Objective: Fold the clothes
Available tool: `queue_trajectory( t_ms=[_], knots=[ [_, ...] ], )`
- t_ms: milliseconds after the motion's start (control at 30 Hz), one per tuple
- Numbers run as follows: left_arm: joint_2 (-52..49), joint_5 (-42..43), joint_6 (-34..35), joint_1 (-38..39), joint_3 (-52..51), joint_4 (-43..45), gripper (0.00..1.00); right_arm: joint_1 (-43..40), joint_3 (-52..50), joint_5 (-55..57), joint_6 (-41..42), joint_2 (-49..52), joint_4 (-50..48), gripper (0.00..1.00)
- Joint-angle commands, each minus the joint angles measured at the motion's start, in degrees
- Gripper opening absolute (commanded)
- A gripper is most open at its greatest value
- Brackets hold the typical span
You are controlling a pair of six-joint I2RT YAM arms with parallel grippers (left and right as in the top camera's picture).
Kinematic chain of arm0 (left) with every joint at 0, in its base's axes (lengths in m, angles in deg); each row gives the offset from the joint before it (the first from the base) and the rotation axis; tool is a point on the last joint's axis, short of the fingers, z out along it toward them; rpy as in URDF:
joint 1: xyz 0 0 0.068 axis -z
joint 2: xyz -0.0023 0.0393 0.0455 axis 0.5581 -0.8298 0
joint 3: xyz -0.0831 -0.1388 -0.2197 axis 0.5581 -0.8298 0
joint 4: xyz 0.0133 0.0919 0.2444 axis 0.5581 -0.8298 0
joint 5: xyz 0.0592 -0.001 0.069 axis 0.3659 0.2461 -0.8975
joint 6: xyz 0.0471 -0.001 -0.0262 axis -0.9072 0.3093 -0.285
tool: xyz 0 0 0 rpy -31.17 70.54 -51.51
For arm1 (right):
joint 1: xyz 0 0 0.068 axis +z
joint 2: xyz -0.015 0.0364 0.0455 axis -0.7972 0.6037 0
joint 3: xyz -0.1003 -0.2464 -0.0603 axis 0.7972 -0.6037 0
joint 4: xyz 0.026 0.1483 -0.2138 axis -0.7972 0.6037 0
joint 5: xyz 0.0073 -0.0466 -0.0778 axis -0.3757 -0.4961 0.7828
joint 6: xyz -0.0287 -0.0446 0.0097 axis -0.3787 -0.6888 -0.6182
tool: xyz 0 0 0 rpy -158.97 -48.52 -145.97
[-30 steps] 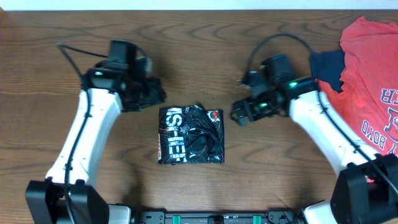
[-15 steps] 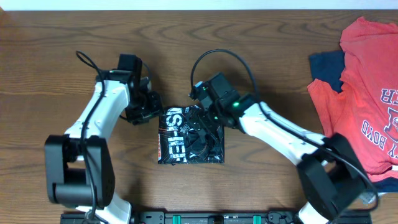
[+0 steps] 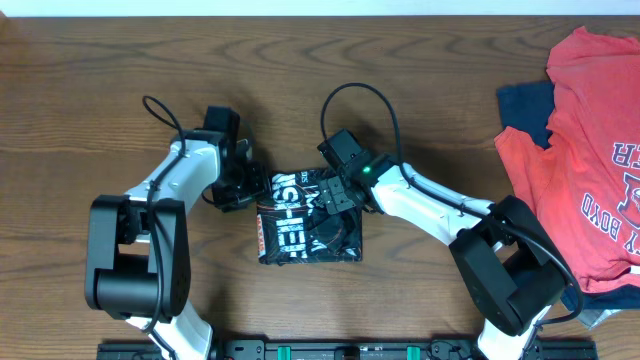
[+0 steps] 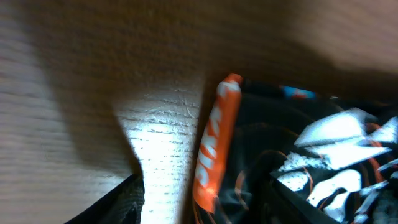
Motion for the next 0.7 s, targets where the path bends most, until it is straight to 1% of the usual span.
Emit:
queue_trajectory(
  t_ms=[0,133,200,267,367,467,567,667],
  knots=[
    [-0.72,-0.50,0.26,0.15,-2.56,1.44,0.59,-1.64,-0.22,6.88,6.73,0.04,1.29,0.87],
    [-0.74,-1.20,0.24,0.13,-4.09,2.80,0.59,-3.23,-0.22,9.20,6.75,-0.70,2.64,0.89],
    [-0.72,-2.03,0.24,0.13,-4.55,3.06,0.59,-4.20,-0.20,9.79,6.71,-1.86,2.80,0.91],
    [-0.72,-2.23,0.22,0.13,-4.66,3.02,0.59,-5.27,-0.07,9.53,5.46,-3.98,2.80,0.94],
    [-0.74,-2.23,0.09,0.13,-4.66,3.04,0.59,-6.78,0.00,9.16,2.62,-7.72,2.91,0.95],
    [-0.74,-2.19,0.09,0.15,-4.66,3.04,0.59,-8.31,0.00,7.89,2.38,-10.95,3.39,0.96],
    [-0.70,-2.16,0.07,0.13,-4.61,2.99,0.59,-9.01,0.00,-0.94,-1.44,-13.05,3.34,0.96],
    [-0.61,-2.14,-0.02,0.13,-4.50,2.99,0.60,-8.76,0.00,-14.38,-7.19,-13.46,4.11,0.95]
  ],
)
